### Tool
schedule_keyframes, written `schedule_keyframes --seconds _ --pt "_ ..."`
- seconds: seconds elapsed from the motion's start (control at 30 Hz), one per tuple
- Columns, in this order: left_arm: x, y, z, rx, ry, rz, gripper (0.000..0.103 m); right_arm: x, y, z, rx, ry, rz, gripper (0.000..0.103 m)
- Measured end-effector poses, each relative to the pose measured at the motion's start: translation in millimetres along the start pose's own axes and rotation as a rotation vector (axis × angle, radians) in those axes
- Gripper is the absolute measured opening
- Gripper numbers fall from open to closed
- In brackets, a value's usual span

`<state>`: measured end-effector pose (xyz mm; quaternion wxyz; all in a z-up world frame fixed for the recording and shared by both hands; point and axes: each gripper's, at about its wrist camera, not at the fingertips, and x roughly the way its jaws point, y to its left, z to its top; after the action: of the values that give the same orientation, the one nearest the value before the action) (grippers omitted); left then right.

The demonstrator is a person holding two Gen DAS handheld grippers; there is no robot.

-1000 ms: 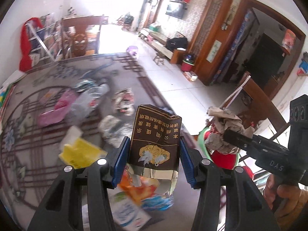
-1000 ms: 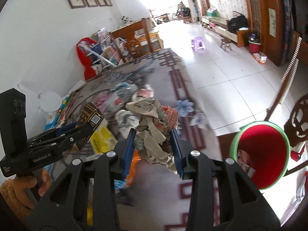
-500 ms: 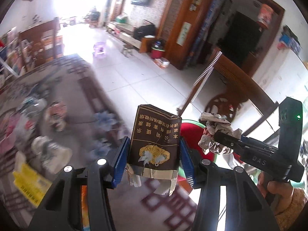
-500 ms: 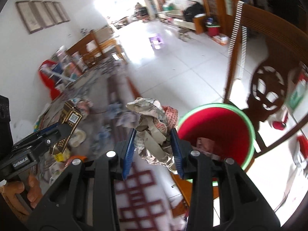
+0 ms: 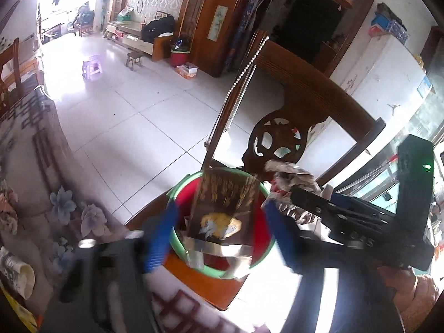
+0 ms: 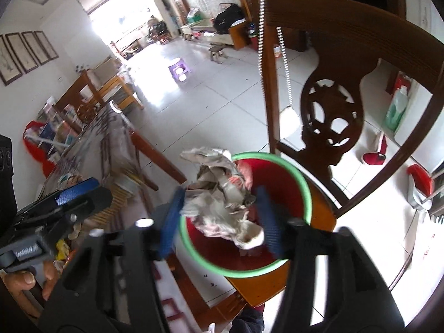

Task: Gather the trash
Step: 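Carry both items over the red bin and open both tools to drop them, then grasp the yellow iced-tea carton with the left tool while the right tool grasps the white milk carton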

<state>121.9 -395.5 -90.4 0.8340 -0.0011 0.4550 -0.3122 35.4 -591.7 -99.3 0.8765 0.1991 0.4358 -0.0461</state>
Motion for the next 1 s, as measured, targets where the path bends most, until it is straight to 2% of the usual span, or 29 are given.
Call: schedule_keyframes --seconds 0.2,0.43,0.57,0.8,1.0 --pt "-7 6 -3 -0.023 -0.013 0.000 0.072 -1 -6 0 0.013 -0.005 -0.018 0.058" --pt "-40 28 -22 -0.044 -0.048 0.057 0.072 0 17 -3 -0.016 0.006 0.009 0.058" --pt "-63 47 -36 -0.093 -0.068 0.073 0.072 2 39 -8 -0.050 0.014 0.030 0.062" --pt "-105 85 -68 -0.185 -0.105 0.117 0.072 8 93 -27 -0.128 0.051 0.076 0.062" --pt "-137 117 -101 -0.215 -0.112 0.138 0.072 9 144 -48 -0.197 0.075 0.108 0.062"
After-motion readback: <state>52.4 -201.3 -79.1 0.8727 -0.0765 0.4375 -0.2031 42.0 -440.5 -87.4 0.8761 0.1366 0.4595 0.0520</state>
